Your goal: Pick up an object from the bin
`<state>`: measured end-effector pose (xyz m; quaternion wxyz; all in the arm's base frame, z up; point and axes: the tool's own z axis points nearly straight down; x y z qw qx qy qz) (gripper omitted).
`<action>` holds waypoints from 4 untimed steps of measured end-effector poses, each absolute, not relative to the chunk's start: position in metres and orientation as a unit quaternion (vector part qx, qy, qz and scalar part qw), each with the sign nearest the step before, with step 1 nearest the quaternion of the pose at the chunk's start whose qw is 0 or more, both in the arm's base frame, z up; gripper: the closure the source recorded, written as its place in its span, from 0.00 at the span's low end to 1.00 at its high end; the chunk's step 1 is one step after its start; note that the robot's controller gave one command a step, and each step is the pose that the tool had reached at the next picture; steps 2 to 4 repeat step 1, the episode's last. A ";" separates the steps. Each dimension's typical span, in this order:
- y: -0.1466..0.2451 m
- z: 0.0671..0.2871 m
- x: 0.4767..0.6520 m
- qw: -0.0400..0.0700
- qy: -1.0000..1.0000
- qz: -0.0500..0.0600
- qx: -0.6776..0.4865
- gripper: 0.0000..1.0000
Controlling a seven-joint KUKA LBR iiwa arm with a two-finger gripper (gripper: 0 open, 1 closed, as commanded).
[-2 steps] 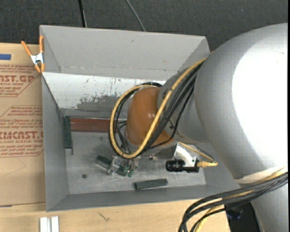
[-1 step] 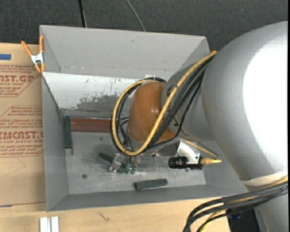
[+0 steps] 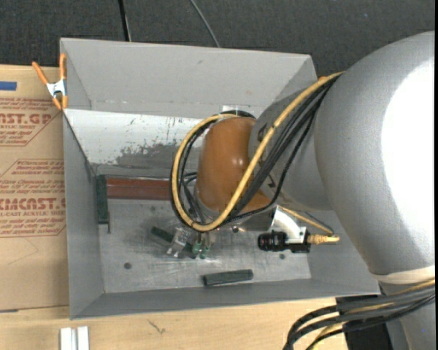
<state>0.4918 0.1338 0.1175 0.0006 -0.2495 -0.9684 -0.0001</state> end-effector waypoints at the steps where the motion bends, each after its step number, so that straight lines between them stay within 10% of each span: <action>1: 0.133 0.137 0.490 0.003 -0.968 0.002 -0.249 1.00; 4: 0.133 0.137 0.490 0.003 -0.968 0.002 -0.249 1.00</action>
Offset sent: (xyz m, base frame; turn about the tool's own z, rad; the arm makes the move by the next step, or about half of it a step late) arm -0.0001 0.0001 0.0277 0.0000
